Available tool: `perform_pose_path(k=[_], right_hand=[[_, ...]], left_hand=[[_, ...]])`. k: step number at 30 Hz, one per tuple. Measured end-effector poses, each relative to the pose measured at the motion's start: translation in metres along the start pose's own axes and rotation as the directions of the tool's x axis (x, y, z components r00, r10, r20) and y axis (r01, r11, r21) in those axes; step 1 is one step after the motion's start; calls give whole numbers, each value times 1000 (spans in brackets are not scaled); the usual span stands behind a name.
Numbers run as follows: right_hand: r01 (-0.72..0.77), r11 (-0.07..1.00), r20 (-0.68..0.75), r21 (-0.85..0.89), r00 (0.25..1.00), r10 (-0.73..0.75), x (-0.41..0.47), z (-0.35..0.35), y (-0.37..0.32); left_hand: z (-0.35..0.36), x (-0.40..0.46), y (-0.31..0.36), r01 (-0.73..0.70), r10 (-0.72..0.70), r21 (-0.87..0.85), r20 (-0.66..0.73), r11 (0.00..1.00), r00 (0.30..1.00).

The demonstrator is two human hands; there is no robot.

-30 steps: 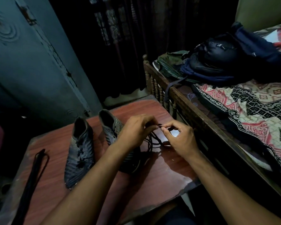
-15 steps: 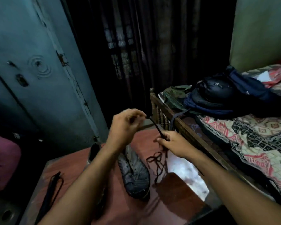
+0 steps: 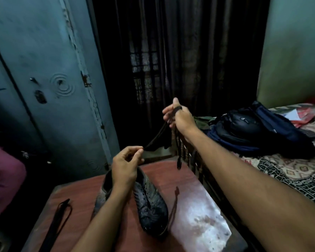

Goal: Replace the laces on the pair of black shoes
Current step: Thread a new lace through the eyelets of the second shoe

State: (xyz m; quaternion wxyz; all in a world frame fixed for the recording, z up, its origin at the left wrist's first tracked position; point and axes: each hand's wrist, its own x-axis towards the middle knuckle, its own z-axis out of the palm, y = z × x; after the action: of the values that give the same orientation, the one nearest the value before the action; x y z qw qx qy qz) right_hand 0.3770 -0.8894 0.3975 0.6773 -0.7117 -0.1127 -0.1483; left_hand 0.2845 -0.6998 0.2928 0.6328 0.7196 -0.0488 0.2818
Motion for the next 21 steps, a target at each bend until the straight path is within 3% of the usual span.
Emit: perform_pose_path(k=[3, 7, 9, 10, 12, 14, 15, 17, 21], right_hand=[[98, 995, 68, 28, 993, -100, 2, -2, -5], [-73, 997, 179, -23, 981, 76, -21, -3, 52], [-73, 978, 237, -194, 964, 119, -39, -10, 85], [-12, 936, 296, -352, 947, 123, -48, -14, 97], [183, 701, 426, -689, 885, 187, -59, -18, 105], [245, 481, 414, -842, 865, 284, -56, -18, 100], [209, 456, 378, -865, 870, 318, -50, -16, 93], [129, 511, 330, -850, 887, 324, -35, -12, 79], [-16, 798, 167, -602, 975, 146, 2, -4, 61]], left_hand=[[2, -7, -2, -11, 10, -28, -18, 1000, 1000], [4, -18, -7, -9, 9, -27, -13, 1000, 1000], [5, -24, -10, 5, -5, -8, -12, 1000, 1000], [7, -29, -12, 13, -13, -3, -7, 1000, 1000], [11, -37, -16, 27, -27, -10, 22, 1000, 999], [15, -46, -22, 40, -40, -3, 81, 999, 996], [16, -49, -25, 47, -48, 12, 108, 999, 993], [16, -53, -30, 58, -63, 40, 129, 998, 990], [13, -50, -31, 42, -46, 34, 122, 999, 991]])
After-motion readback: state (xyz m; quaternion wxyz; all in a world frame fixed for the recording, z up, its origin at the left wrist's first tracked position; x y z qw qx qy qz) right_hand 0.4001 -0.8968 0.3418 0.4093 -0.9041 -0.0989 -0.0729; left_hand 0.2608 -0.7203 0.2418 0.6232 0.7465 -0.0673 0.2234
